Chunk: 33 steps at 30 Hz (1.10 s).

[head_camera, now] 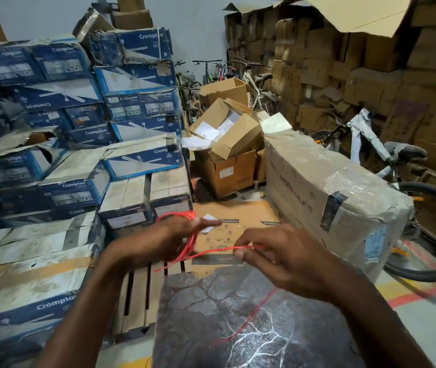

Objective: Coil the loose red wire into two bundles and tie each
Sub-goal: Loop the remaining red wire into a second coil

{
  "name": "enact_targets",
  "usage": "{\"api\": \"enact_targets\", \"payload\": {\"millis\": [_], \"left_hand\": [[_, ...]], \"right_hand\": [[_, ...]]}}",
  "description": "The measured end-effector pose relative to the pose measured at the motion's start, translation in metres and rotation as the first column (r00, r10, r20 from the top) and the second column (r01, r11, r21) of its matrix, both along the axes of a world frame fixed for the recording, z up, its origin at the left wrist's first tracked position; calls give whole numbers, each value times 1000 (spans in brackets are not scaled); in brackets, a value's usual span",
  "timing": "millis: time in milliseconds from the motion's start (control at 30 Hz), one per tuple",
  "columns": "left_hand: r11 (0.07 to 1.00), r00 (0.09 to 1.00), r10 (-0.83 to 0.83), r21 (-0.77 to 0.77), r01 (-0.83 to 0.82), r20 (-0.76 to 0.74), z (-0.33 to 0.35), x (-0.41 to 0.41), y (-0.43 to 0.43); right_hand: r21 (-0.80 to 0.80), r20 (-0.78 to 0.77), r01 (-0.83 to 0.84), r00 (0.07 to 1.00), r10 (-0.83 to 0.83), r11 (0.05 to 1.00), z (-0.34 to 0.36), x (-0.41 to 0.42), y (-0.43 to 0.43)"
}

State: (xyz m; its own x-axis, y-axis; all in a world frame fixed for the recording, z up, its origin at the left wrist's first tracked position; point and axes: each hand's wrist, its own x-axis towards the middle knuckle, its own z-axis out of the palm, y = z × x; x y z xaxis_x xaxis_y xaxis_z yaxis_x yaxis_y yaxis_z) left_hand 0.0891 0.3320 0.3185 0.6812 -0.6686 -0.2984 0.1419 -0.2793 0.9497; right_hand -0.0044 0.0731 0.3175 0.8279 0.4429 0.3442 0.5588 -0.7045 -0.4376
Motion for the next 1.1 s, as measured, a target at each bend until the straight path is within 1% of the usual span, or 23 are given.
{"api": "enact_targets", "payload": {"millis": [67, 133, 167, 200, 267, 333, 367, 433, 500, 533, 600, 667, 700, 767, 800, 867, 900, 933, 967, 1000, 1033, 1067, 1100], "left_hand": [[980, 964, -199, -4, 201, -176, -2, -10, -1], [917, 878, -396, -66, 393, -271, 1, -17, 1], [887, 836, -462, -141, 440, -296, 1, -20, 3], [847, 786, -530, -249, 470, -320, 2, -25, 5], [733, 690, -652, -493, 468, -314, 3, -33, 7], [605, 665, -717, -659, 446, -208, 3, -32, 8], [552, 683, -716, -718, 424, -147, 3, -30, 9], [449, 724, -686, -826, 340, -74, 7, -26, 9], [351, 777, -628, -905, 238, -39, 13, -25, 8], [283, 794, -606, -944, 167, -42, 18, -26, 6], [161, 808, -584, -987, 19, -80, 28, -25, 2], [114, 848, -508, -988, -106, -149, 33, -17, -1], [106, 873, -443, -979, -176, -205, 32, -9, 1], [69, 902, -290, -947, -315, -321, 29, 1, 3], [53, 903, -188, -922, -383, -386, 28, 5, 3], [72, 876, 84, -874, -480, -475, 21, 11, -3], [110, 853, 222, -858, -502, -471, 14, 14, -7], [187, 824, 381, -838, -513, -420, 7, 17, -11], [300, 793, 516, -798, -522, -325, -1, 18, -16], [431, 782, 592, -743, -512, -196, -9, 19, -20], [574, 782, 621, -654, -492, -43, -17, 19, -22], [715, 792, 597, -529, -457, 124, -25, 17, -24], [840, 811, 511, -369, -399, 286, -33, 13, -25]], "right_hand": [[70, 7, -33, 999, 33, 997, 12, 10, -6], [220, -16, -53, 998, 58, 974, 18, 18, -5], [317, -36, -56, 997, 70, 947, 19, 22, -2], [397, -53, -55, 995, 82, 916, 19, 25, 0], [454, -49, -49, 996, 79, 890, 15, 32, 8], [473, -29, -42, 998, 63, 880, 6, 39, 17], [482, -23, -39, 998, 57, 876, -1, 43, 21], [482, -37, -21, 998, 44, 876, -18, 49, 28], [507, -100, -4, 993, 64, 862, -39, 53, 35], [531, -145, 3, 986, 87, 847, -51, 54, 37], [556, -238, 46, 966, 105, 830, -75, 52, 42], [570, -348, 98, 928, 132, 816, -98, 46, 43], [564, -409, 123, 901, 147, 816, -108, 41, 43], [480, -480, 125, 866, 141, 868, -120, 29, 38], [407, -482, 104, 868, 117, 907, -120, 22, 35], [240, -427, 34, 901, 74, 970, -109, 8, 30], [159, -381, 5, 923, 57, 987, -98, 2, 27], [89, -330, -14, 943, 43, 996, -86, -3, 24], [29, -271, -19, 962, 26, 999, -73, -7, 21], [-20, -206, -10, 979, 6, 1000, -59, -10, 17], [-55, -140, 10, 990, -18, 998, -45, -12, 14], [-82, -81, 42, 996, -49, 996, -32, -13, 9], [-92, -26, 77, 996, -80, 993, -21, -12, 3]]}}
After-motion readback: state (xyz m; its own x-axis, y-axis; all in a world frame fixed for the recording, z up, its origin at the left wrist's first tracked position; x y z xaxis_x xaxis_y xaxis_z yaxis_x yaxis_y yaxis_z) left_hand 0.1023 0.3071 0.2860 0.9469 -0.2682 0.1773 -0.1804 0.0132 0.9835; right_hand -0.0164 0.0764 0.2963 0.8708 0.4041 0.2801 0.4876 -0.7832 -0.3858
